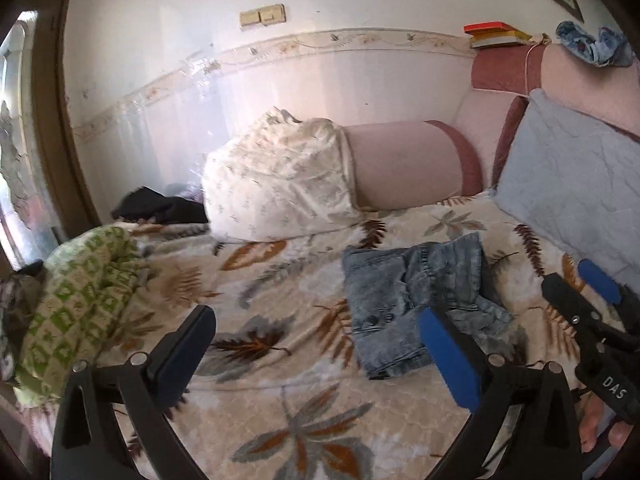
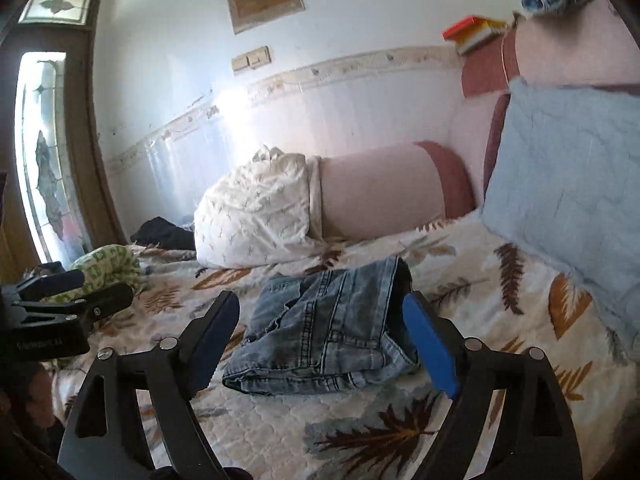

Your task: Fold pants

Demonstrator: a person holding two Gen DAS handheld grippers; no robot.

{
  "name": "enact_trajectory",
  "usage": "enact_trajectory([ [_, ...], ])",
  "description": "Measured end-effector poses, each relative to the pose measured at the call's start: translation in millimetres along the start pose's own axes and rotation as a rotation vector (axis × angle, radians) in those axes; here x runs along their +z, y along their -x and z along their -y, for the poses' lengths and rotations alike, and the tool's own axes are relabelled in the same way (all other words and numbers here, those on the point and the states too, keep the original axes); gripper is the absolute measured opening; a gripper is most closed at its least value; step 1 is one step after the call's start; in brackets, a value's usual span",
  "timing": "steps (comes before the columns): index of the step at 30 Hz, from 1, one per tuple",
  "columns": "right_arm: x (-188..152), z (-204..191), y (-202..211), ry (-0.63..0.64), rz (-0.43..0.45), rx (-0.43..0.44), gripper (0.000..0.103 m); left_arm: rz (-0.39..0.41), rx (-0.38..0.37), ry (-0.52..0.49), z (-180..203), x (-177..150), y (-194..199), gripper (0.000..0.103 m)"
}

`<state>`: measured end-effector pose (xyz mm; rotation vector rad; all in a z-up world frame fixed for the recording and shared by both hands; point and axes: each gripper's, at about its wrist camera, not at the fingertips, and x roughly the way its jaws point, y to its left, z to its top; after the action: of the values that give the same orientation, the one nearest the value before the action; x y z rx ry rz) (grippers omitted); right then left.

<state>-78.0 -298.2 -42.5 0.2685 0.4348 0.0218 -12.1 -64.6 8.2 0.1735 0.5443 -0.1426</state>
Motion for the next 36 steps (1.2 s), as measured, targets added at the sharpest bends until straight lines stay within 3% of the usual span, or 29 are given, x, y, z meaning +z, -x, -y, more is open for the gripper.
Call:
enact_trajectory([
  [12,-7,-12,-2,0.066,0.029,-0.016,0.087,0.011,0.005,0.011,-3,-1,9,0.103],
  [36,-3,-1,-3,0.022,0.036,-0.04,0.088,-0.012,0.009,0.023,-10,-2,-5,0.103],
])
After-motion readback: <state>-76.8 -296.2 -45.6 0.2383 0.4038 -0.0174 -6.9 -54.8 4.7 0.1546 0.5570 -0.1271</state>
